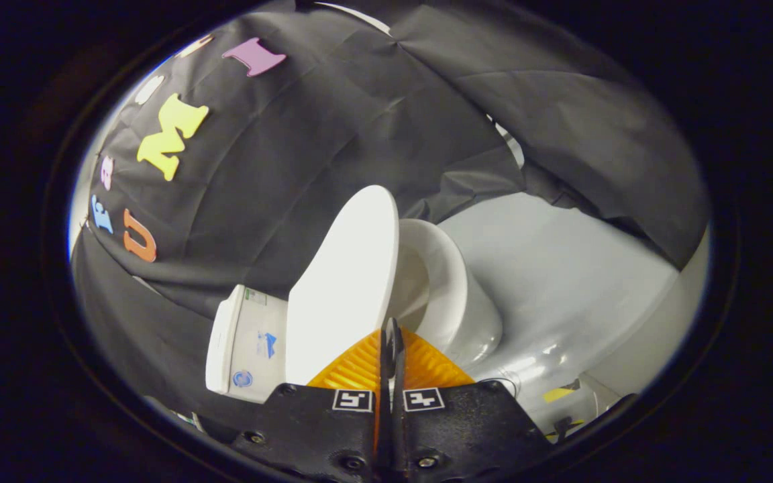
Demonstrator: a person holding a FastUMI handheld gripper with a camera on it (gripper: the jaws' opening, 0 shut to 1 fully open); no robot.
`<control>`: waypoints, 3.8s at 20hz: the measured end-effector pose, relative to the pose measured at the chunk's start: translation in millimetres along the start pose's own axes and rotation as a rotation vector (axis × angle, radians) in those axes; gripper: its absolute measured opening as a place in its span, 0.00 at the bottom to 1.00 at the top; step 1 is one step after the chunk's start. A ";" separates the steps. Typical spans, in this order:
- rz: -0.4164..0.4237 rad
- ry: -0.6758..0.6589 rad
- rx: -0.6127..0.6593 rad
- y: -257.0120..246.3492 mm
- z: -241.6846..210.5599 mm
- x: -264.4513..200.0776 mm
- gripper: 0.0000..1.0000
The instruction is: Open the toilet lid.
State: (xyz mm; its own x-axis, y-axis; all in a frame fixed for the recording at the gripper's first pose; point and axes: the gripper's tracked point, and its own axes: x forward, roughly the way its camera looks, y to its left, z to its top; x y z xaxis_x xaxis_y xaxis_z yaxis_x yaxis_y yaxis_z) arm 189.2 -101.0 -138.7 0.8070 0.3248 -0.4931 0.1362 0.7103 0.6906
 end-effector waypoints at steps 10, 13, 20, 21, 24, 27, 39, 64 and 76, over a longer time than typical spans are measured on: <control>-0.005 -0.093 -0.163 63.2 13.2 -32.2 0.04; -0.008 -0.116 -0.173 88.3 14.7 -39.8 0.04; -0.030 -0.162 -0.272 126.9 14.1 -53.6 0.04; -0.032 -0.168 -0.279 130.6 14.3 -54.0 0.04; -0.022 -0.169 -0.265 141.0 14.0 -57.5 0.04; -0.018 -0.172 -0.276 151.8 11.9 -62.9 0.04; -0.023 -0.213 -0.368 196.9 4.4 -70.6 0.04; -0.026 -0.314 -0.596 308.7 -26.0 -76.2 0.04; -0.020 -0.359 -0.755 374.7 -60.1 -68.8 0.04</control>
State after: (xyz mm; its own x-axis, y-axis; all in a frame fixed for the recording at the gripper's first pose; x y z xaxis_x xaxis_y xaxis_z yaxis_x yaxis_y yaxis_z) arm 150.1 180.4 122.2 0.9600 0.1796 -0.2148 -0.1659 0.9828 0.0806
